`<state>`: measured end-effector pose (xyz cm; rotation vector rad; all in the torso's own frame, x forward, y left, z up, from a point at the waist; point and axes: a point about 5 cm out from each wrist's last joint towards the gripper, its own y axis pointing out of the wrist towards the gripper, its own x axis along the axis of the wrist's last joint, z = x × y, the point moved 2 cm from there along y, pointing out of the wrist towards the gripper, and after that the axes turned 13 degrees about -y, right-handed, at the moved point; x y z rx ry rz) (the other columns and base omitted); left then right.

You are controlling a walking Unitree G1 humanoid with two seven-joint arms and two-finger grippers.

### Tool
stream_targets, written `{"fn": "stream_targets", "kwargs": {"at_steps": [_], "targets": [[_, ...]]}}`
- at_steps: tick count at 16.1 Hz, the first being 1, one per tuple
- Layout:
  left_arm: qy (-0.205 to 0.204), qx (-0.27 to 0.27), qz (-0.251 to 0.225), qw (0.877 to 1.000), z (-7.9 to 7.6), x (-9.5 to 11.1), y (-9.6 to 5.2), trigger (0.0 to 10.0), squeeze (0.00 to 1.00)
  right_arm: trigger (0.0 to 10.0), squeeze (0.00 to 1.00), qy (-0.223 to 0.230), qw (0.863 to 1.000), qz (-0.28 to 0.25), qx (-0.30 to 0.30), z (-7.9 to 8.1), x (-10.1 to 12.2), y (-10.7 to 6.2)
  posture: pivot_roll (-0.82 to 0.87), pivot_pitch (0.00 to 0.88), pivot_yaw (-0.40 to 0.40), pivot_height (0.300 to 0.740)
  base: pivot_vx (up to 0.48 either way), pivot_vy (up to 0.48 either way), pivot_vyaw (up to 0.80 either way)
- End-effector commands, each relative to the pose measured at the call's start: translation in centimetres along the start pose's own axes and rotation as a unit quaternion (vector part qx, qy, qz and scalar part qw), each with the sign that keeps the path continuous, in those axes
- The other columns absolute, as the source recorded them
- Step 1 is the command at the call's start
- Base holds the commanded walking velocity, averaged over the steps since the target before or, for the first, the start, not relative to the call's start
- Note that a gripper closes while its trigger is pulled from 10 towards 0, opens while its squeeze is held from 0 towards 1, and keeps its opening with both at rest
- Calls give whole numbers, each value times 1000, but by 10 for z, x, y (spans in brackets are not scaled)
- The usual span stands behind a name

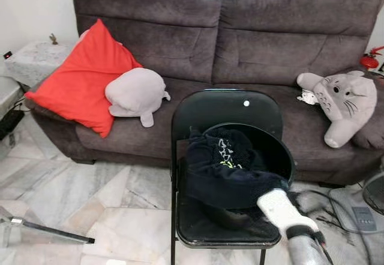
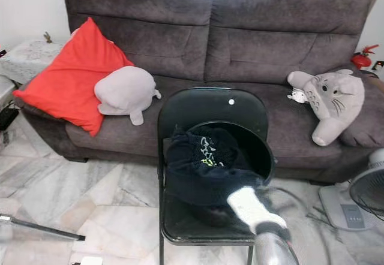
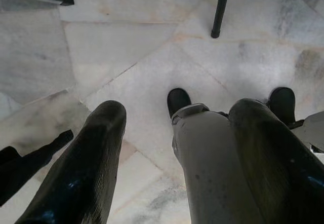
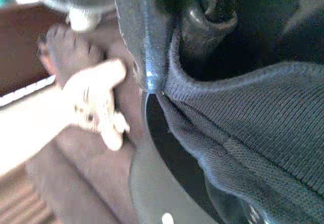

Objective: Hang hanger

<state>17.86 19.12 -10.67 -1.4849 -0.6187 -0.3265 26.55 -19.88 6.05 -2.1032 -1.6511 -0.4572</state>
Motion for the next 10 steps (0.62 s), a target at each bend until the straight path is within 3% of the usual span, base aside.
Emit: {"fn": "stream_targets", "kwargs": {"at_steps": [1,5,6,7,9,10], "targets": [[10,1,8,1000,2,-5,-1,10000,0,0,0,34,999,36,-5,-2,-11,-4,-125,78,-10,740,0,0,0],[10,1,7,1000,2,-5,-1,10000,0,0,0,88,992,86,1,4,-20,-10,-122,77,-10,740,0,0,0],[10,2,7,1000,2,-5,-1,10000,0,1176,0,89,992,84,2,3,-19,-7,-124,77,-11,740,0,0,0],[9,2,7,1000,2,-5,-1,10000,0,10000,0,88,993,84,7,3,-19,-6,-123,77,-12,740,0,0,0],[9,3,7,1000,2,-5,-1,10000,0,10000,0,79,994,80,14,3,-18,-5,-121,78,-12,740,0,0,0],[8,3,7,1000,2,-6,-1,10000,0,10000,729,62,996,68,15,2,-16,-3,-121,79,-12,740,0,0,0]]}}
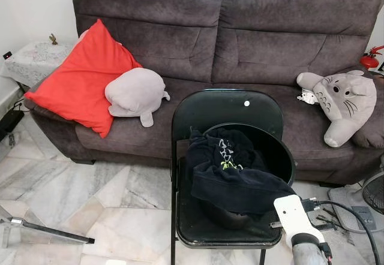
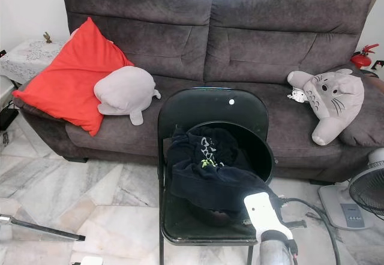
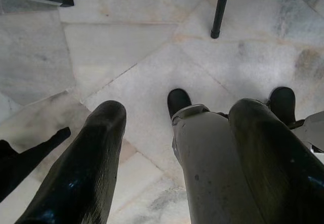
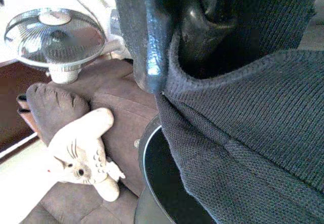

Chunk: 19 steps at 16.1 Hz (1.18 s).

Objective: Hang hanger

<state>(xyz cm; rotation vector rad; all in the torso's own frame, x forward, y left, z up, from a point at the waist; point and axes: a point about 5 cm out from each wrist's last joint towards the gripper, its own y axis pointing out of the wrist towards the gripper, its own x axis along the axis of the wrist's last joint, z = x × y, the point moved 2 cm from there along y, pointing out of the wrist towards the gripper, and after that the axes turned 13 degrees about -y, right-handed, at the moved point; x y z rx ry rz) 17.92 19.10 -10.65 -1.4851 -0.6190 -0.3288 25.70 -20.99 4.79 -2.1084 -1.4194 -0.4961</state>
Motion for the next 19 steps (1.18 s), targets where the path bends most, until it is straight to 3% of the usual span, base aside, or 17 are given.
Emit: {"fn": "stream_targets", "kwargs": {"at_steps": [1,2,3,4,8,10,15,16,18,19], "targets": [[8,3,8,1000,2,-6,-1,10000,0,10000,1000,-23,1000,-16,-3,-4,5,1,-122,80,-12,740,0,0,0],[8,4,8,1000,2,-6,-1,10000,0,10000,1000,-28,999,-19,-1,-3,6,1,-123,80,-12,740,0,0,0],[8,4,9,1000,2,-6,-1,10000,0,10000,925,-38,999,-18,4,-1,5,0,-122,80,-13,740,0,0,0],[8,3,9,1000,2,-6,-1,10000,0,10000,0,-60,998,-22,9,1,5,-1,-121,80,-13,740,0,0,0],[8,3,10,1000,2,-6,-1,10000,0,10000,0,-118,992,-35,13,4,5,-3,-122,80,-12,740,0,0,0],[9,3,9,1000,2,-6,-1,10000,0,10000,0,-174,982,-72,2,1,12,-1,-120,81,-13,740,0,0,0],[9,3,9,1000,2,-6,-1,10000,0,10000,0,-204,975,-93,-2,3,17,-5,-121,83,-12,740,0,0,0],[9,2,9,1000,2,-6,-1,10000,0,10000,1000,-204,975,-92,4,6,15,-6,-122,84,-13,740,0,0,0],[10,2,9,1000,2,-6,-1,10000,0,10000,1000,-222,971,-90,9,8,13,-6,-122,83,-12,740,0,0,0],[10,2,9,1000,2,-6,-1,10000,0,10000,0,-236,967,-92,9,8,12,-5,-121,83,-12,740,0,0,0]]}}
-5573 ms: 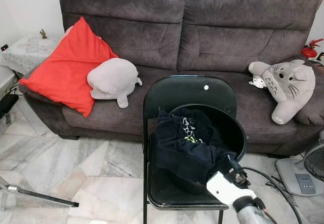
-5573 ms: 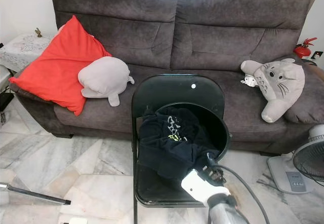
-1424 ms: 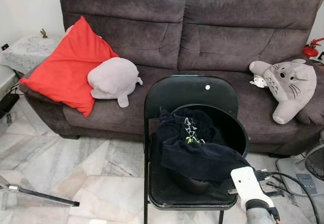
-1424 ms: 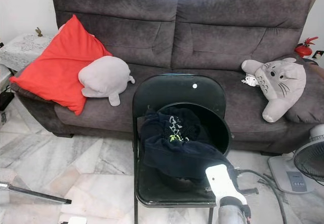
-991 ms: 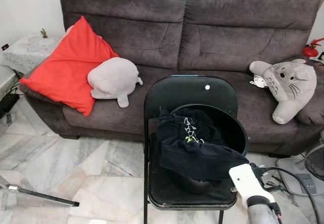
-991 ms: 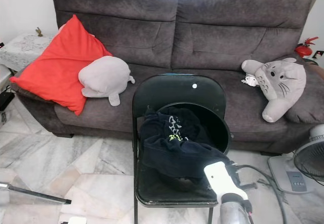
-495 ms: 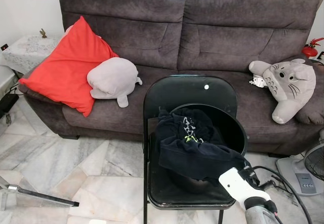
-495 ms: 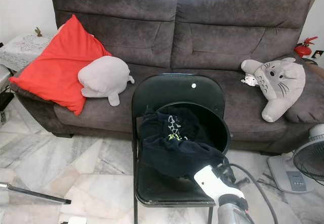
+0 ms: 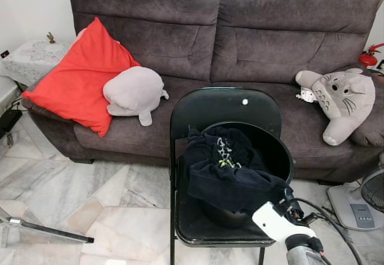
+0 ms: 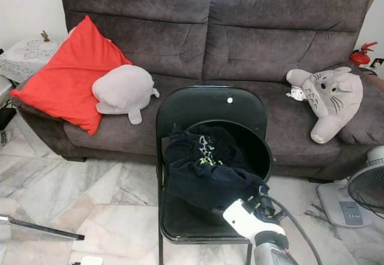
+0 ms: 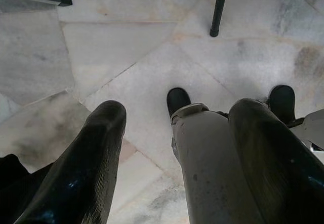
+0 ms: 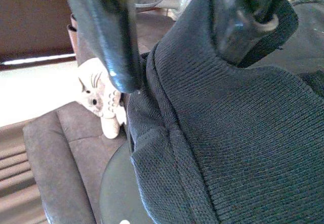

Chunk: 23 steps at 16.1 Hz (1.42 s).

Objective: Hang hanger

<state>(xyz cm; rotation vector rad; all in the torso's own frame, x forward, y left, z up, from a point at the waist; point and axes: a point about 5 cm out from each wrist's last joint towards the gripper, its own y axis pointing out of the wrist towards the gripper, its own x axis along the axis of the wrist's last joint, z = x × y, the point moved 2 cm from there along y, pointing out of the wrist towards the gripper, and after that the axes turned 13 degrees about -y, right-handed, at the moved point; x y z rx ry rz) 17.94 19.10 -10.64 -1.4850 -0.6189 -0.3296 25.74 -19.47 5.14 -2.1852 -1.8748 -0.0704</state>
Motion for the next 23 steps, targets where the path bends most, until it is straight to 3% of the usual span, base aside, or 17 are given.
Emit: {"fn": "stream_targets", "kwargs": {"at_steps": [1,8,12,17,20,23], "targets": [[10,2,9,1000,2,-6,-1,10000,0,10000,0,-14,1000,-3,4,1,0,1,-122,83,-13,740,0,0,0],[9,3,9,1000,2,-6,-1,10000,0,10000,0,-33,999,-13,-5,-1,1,3,-120,83,-12,740,0,0,0],[11,2,9,1000,2,-6,-1,10000,0,10000,0,-58,997,4,46,15,-7,1,-122,83,-11,740,0,0,0],[11,3,7,1000,2,-5,-1,10000,0,10000,0,-64,997,-34,-34,-7,6,7,-119,82,-12,740,0,0,0],[11,3,7,1000,2,-5,-1,10000,0,10000,0,-66,995,-52,-56,-12,12,6,-120,82,-12,740,0,0,0],[11,2,7,1000,2,-5,-1,10000,0,10000,0,-73,996,-28,30,17,2,4,-119,82,-11,740,0,0,0]]}}
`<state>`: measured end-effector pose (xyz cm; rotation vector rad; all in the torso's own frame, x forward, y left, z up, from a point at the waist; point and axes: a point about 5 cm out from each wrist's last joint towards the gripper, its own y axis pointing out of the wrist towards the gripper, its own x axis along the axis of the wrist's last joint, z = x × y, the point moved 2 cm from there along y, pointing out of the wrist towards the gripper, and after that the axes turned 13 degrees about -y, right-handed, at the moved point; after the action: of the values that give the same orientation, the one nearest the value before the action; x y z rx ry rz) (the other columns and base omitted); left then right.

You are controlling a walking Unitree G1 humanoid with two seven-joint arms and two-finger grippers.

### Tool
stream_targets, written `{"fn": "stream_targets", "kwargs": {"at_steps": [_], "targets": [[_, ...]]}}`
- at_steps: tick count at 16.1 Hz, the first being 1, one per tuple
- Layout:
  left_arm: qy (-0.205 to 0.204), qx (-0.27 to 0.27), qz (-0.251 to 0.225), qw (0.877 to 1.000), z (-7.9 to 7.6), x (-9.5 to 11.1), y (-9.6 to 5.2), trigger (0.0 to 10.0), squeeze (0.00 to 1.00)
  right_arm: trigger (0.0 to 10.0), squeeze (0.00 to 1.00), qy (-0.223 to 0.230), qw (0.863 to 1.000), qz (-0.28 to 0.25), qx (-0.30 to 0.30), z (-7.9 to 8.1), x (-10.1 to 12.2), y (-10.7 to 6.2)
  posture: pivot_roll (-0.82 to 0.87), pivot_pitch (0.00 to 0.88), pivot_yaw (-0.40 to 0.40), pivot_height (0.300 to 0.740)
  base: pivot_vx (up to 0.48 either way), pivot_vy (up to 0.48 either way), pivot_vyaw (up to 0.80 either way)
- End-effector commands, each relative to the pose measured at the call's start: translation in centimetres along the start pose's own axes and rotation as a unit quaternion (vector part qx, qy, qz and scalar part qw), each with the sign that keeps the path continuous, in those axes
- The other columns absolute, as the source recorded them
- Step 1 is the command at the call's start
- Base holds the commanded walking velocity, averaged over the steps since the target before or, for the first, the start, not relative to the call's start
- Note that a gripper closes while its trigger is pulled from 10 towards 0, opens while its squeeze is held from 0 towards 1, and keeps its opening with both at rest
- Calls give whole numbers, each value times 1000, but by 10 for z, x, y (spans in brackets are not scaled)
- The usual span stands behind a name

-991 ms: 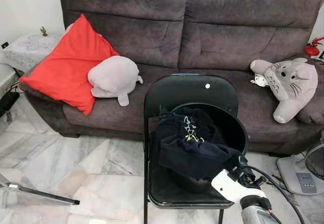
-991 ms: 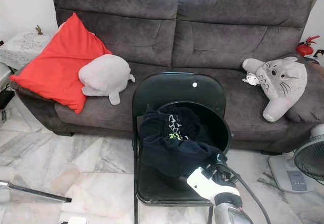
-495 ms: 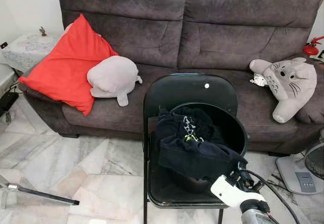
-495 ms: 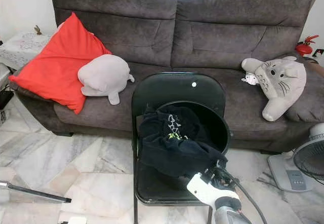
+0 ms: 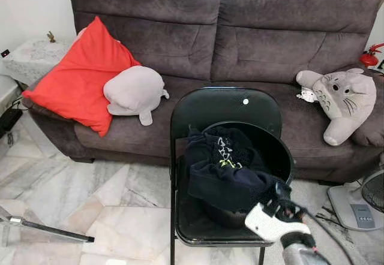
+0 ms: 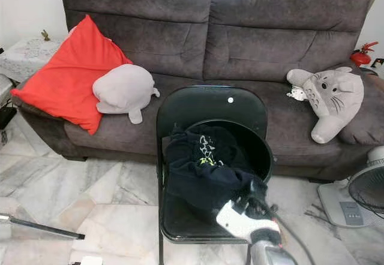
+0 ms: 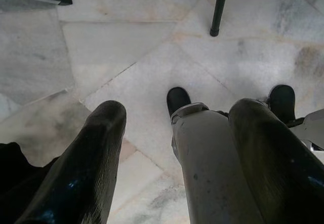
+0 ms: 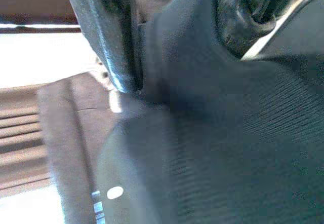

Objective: Hang hanger

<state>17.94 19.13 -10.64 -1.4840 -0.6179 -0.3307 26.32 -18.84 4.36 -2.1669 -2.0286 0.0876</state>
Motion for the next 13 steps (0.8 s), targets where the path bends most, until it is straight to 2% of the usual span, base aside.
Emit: {"fn": "stream_targets", "kwargs": {"at_steps": [1,2,5,6,8,10,13], "targets": [[10,3,7,1000,2,-5,-1,10000,0,10000,0,1,999,9,31,12,-3,-3,-119,83,-11,740,0,0,0],[10,3,7,1000,2,-5,-1,10000,0,10000,0,3,1000,7,25,11,-3,-3,-119,83,-11,740,0,0,0],[9,4,7,1000,2,-5,-1,10000,0,10000,0,3,996,-37,-77,-22,10,2,-119,84,-11,740,0,0,0],[9,4,6,1000,2,-5,-1,10000,0,10000,0,5,995,-49,-91,-26,13,1,-119,84,-12,740,0,0,0],[9,4,5,1000,2,-5,-1,10000,0,10000,0,8,994,-58,-96,-27,16,0,-119,85,-12,740,0,0,0],[8,3,5,1000,2,-5,-1,10000,0,10000,0,7,997,-47,-62,-12,14,-1,-118,84,-11,740,0,0,0],[9,3,4,1000,2,-5,-1,10000,0,10000,0,6,999,-31,-45,-6,10,-1,-118,85,-11,740,0,0,0]]}}
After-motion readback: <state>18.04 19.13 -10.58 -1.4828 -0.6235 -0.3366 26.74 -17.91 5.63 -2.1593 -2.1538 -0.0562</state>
